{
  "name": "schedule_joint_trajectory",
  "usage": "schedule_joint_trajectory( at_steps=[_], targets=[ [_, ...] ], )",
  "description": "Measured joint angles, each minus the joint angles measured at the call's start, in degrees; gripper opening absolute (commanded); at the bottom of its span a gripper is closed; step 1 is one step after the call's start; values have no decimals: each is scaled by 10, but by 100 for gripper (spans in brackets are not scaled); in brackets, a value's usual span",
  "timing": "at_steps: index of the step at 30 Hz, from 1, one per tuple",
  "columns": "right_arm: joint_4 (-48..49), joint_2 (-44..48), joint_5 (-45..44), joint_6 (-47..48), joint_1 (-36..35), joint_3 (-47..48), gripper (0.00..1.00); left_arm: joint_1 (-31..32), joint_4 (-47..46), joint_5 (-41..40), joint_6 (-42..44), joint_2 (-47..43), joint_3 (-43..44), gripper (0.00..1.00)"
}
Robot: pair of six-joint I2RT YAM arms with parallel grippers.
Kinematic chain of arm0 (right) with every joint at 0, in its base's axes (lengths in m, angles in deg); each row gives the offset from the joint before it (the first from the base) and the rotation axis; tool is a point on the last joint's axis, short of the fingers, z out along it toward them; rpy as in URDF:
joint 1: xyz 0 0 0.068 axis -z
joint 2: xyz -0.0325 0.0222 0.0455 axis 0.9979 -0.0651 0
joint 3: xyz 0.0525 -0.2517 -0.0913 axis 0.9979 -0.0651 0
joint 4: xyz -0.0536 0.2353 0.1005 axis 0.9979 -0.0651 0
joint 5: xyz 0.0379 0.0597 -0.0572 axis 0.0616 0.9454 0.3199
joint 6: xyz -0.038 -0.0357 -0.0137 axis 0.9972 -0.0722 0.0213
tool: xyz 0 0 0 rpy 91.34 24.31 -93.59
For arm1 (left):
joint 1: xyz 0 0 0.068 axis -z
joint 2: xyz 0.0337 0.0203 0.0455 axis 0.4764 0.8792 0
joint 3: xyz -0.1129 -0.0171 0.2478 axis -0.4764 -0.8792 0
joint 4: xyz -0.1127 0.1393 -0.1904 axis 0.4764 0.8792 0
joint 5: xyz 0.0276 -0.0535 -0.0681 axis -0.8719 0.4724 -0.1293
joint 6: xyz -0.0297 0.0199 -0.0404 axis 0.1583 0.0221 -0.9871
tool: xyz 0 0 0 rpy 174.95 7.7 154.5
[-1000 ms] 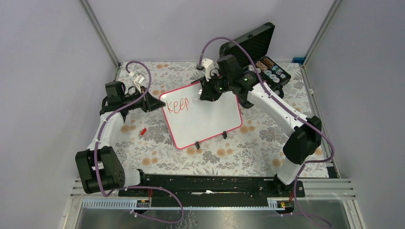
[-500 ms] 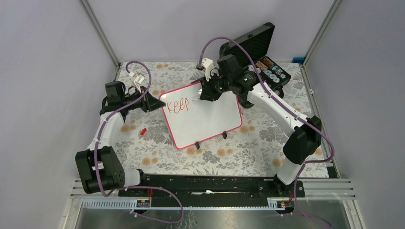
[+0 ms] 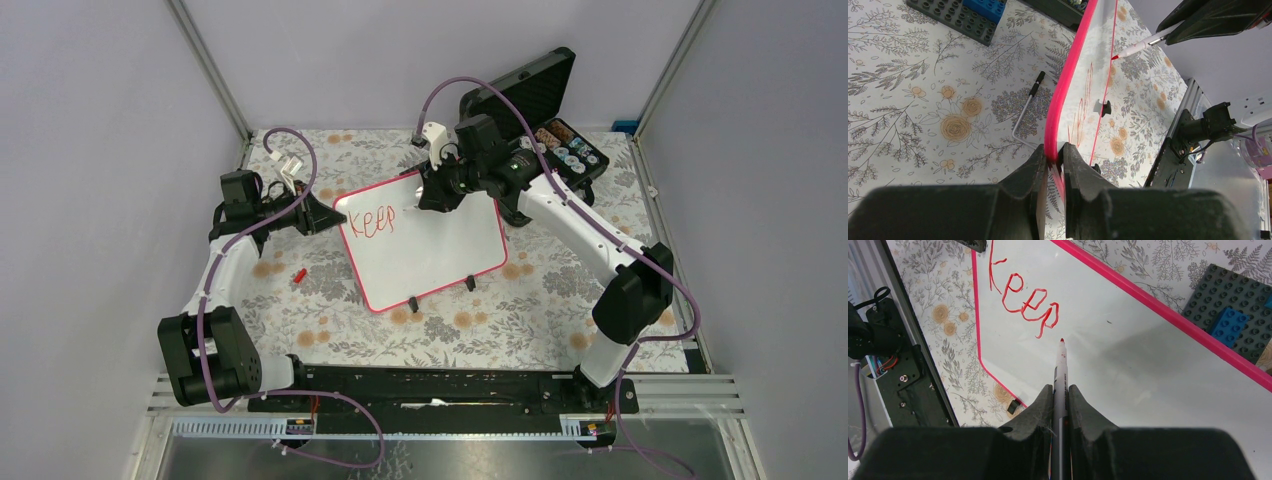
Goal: Write a sentence on the whiteboard
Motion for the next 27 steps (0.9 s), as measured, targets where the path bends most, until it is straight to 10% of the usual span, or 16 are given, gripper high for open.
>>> schedule_joint_trajectory(
  at_steps=[27],
  targets=[
    [0,-10,-31,4,0,14,0,0,0,0,2,0,0,0]
  ],
)
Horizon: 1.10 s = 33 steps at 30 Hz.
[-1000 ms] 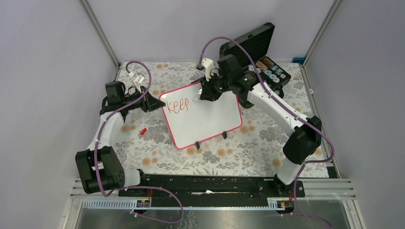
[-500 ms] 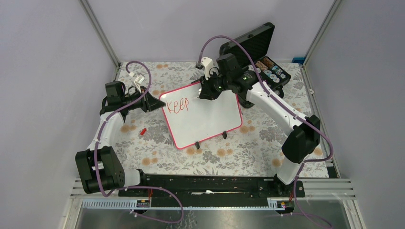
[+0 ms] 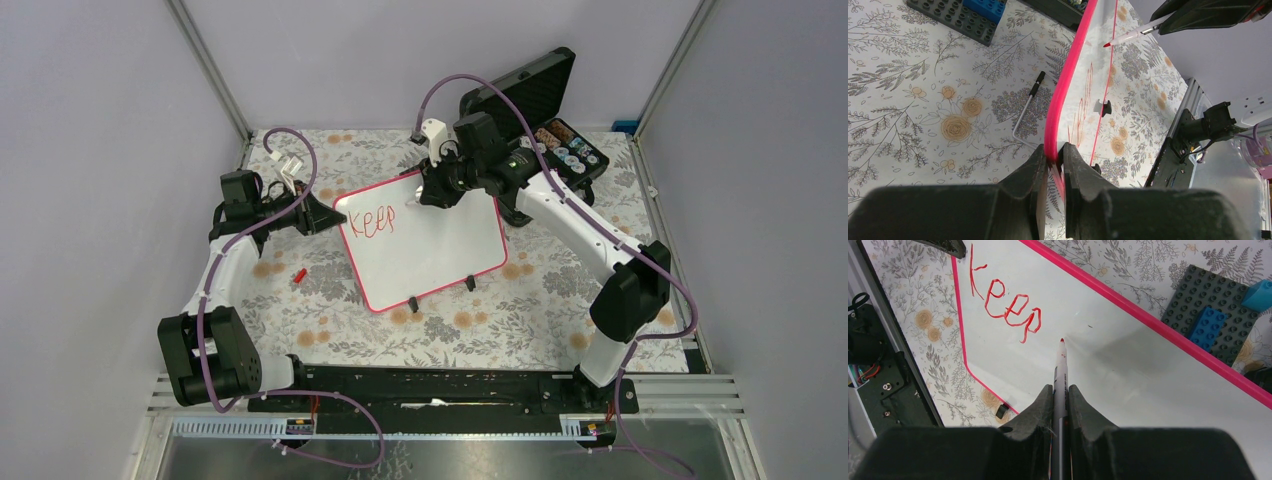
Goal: Write a sentence on the whiteboard
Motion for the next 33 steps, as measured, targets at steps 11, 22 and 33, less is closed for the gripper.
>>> schedule_joint_trajectory(
  at_steps=[11,22,33],
  targets=[
    [0,0,-11,2,0,0,0,0,0,0,0,0,0,0],
    [0,-10,-11,2,0,0,0,0,0,-2,2,0,0,0],
    [-9,-20,-9,2,0,19,0,0,0,-2,3,0,0,0]
  ],
)
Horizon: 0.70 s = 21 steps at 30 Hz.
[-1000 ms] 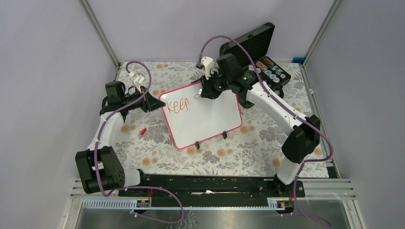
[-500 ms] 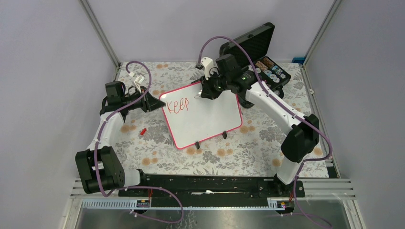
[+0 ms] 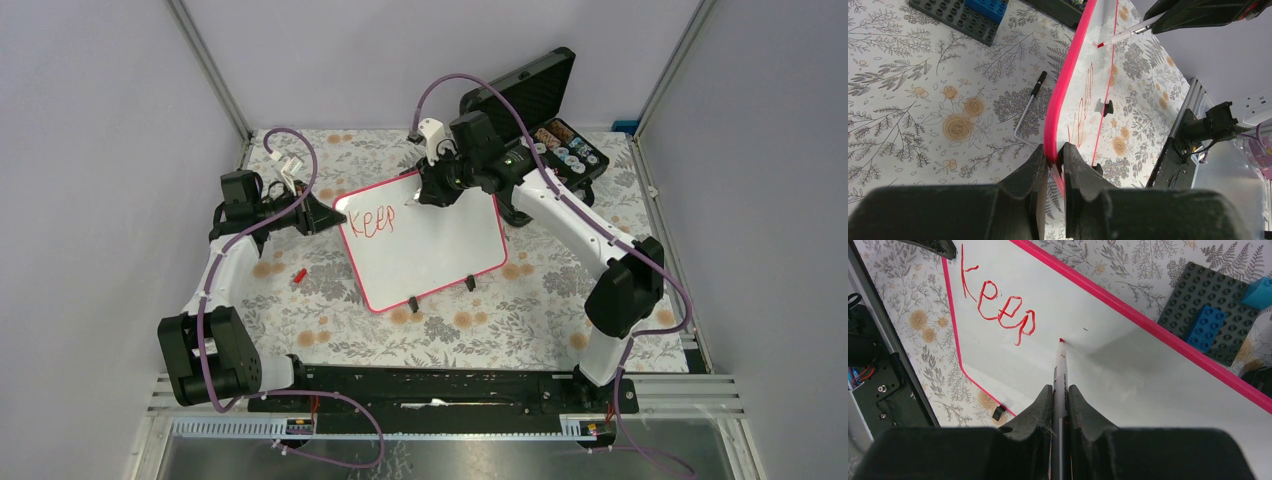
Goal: Write a sentence on the whiteboard
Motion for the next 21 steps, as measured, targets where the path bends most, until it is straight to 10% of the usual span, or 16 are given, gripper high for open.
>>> schedule_joint_trajectory(
  at_steps=[21],
  targets=[
    [-4,-7,5,0,-10,3,0,0,0,0,2,0,0,0]
  ],
)
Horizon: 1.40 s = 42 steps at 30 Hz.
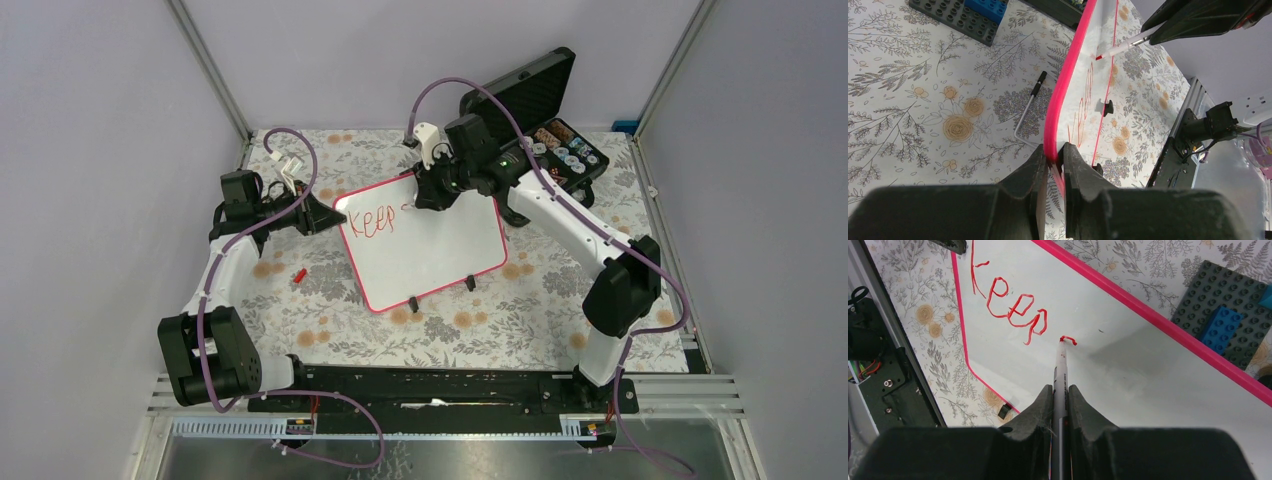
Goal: Write a sentence on the whiteboard
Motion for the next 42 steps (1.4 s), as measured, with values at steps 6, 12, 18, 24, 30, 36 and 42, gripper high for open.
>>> schedule_joint_trajectory(
  at_steps=[6,12,18,24,30,36,42],
  targets=[
    [0,0,10,0,-1,-17,0,0,0,0,0,0,0,0],
    [0,4,10,1,-2,-26,0,0,0,0,0,0,0,0],
    [-1,9,5,7,-1,-31,0,0,0,0,0,0,0,0],
    [-2,14,-3,13,1,-31,0,1,0,0,0,0,0,0],
    [-7,18,-6,17,2,-31,0,1,0,0,0,0,0,0],
    [-14,24,-5,19,12,-22,0,1,0,0,0,0,0,0],
    [-16,24,-6,19,24,-1,0,1,0,0,0,0,0,0]
  ],
)
